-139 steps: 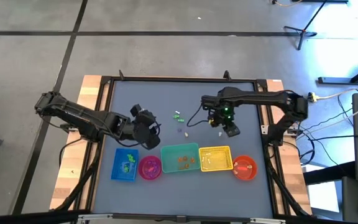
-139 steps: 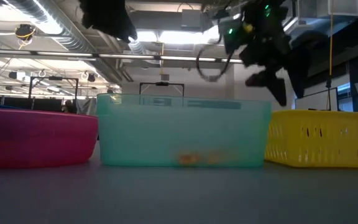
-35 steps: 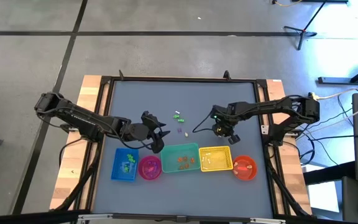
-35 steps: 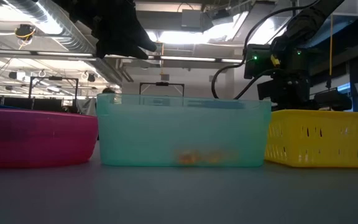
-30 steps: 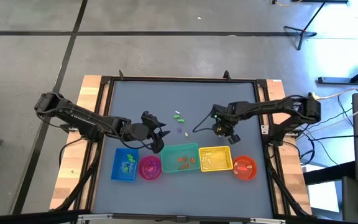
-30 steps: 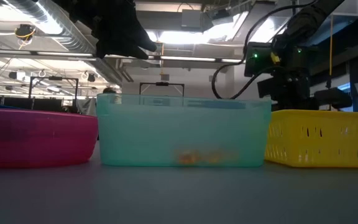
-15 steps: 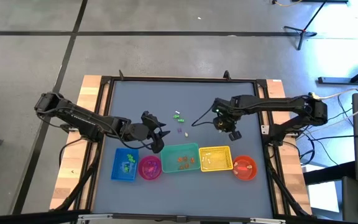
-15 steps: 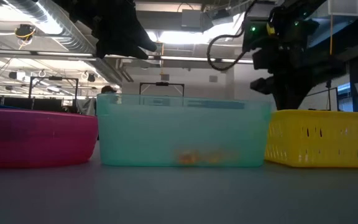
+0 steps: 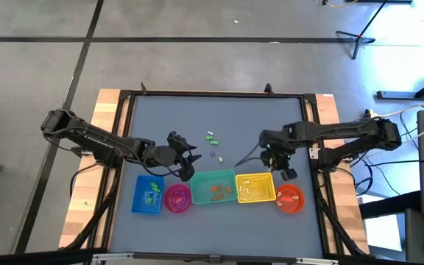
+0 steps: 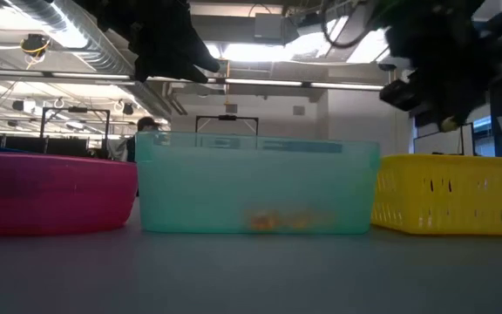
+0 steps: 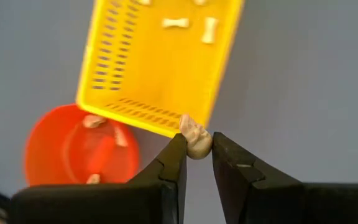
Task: Sort Halloween decoration
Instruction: Put the white skull toy into the orange bin
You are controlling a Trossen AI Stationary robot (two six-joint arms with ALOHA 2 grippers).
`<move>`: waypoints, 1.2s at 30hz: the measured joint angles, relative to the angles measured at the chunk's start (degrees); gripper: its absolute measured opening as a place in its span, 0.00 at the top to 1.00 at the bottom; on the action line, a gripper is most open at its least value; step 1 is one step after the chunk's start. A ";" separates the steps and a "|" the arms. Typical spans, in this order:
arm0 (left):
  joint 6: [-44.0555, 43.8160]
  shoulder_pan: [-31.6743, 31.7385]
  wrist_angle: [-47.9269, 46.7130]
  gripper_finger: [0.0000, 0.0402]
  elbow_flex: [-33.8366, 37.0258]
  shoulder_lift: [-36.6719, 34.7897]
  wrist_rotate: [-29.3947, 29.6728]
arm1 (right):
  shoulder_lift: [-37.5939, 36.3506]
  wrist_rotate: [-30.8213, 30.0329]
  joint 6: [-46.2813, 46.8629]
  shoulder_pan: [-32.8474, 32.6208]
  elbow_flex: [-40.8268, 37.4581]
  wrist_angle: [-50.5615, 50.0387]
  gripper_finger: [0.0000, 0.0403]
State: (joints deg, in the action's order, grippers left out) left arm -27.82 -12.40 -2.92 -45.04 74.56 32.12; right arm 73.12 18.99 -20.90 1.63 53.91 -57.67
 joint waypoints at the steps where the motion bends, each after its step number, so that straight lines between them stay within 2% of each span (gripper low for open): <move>1: 0.01 0.00 0.00 0.57 0.00 0.00 0.00 | 0.00 -0.28 1.16 -1.69 0.00 -0.05 0.84; 10: -0.01 0.02 0.02 0.57 0.00 0.00 0.24 | 0.04 -3.45 13.40 -14.15 -3.85 -3.09 0.84; 19: 0.01 0.02 0.02 0.57 0.00 0.00 0.52 | 0.11 -2.37 19.57 -21.58 -5.01 -3.49 0.84; 28: -0.17 0.02 0.63 0.57 -0.02 0.00 7.81 | 0.11 -1.48 20.74 -23.04 -5.01 -3.52 0.84; 36: -0.10 0.97 6.01 0.57 -0.02 -0.02 9.10 | 0.11 -1.41 20.72 -23.02 -5.01 -3.52 0.84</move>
State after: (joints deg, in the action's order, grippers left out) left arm -27.92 -11.43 3.09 -45.06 74.54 41.21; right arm 73.23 17.58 -0.19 -21.39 48.90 -61.19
